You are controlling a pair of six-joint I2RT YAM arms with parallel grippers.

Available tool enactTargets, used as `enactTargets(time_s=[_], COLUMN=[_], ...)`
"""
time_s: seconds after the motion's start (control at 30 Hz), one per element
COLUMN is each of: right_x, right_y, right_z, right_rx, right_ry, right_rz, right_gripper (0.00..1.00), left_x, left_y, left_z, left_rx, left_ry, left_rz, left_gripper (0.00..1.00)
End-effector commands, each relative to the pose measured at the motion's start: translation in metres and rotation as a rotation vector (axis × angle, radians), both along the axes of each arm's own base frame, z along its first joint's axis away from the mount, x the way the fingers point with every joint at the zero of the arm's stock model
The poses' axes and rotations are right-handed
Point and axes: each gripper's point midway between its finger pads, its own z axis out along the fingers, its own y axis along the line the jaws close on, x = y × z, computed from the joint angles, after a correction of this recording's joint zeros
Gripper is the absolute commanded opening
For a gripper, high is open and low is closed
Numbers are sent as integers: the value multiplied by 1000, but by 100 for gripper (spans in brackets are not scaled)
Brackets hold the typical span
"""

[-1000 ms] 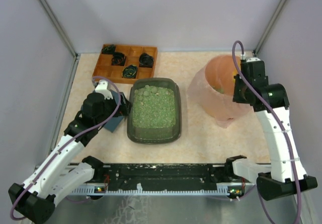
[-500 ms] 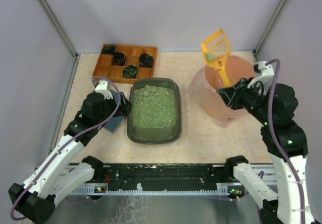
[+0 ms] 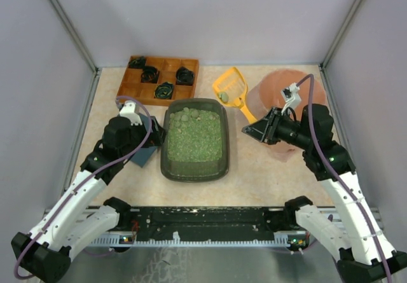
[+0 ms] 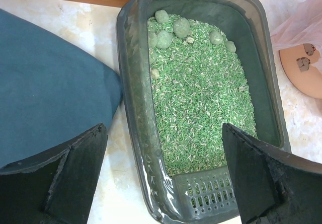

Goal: Clean the litter box

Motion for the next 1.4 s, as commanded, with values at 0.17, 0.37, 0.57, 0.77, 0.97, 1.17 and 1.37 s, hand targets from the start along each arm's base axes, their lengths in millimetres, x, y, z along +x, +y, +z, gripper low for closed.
enactTargets(time_s=[0.17, 0.37, 0.57, 0.77, 0.97, 1.17, 1.37], right_x=[23, 23, 22, 27, 34, 39, 40], right_y=[-65, -126, -160, -178, -198, -189, -165], right_z=[52, 38, 3, -23, -29, -23, -32], right_rx=[-142, -432, -724, -952, -1113, -1094, -1096], right_ry=[-164, -105, 44, 149, 157, 105, 78], right_rz=[-390, -610, -657, -633, -667, -597, -429], right_gripper=[0, 0, 0, 0, 0, 0, 0], left_x=[2, 1, 2, 2, 4, 5, 6], left_y=[0, -1, -1, 1, -1, 4, 6], left_z=[7, 6, 6, 6, 2, 4, 5], left_rx=[-13, -14, -17, -19, -15, -16, -19], left_ry=[-22, -22, -20, -19, -4, -8, -11], left_rz=[-7, -9, -13, -5, -9, 12, 18], left_gripper=[99, 99, 99, 99, 99, 98, 98])
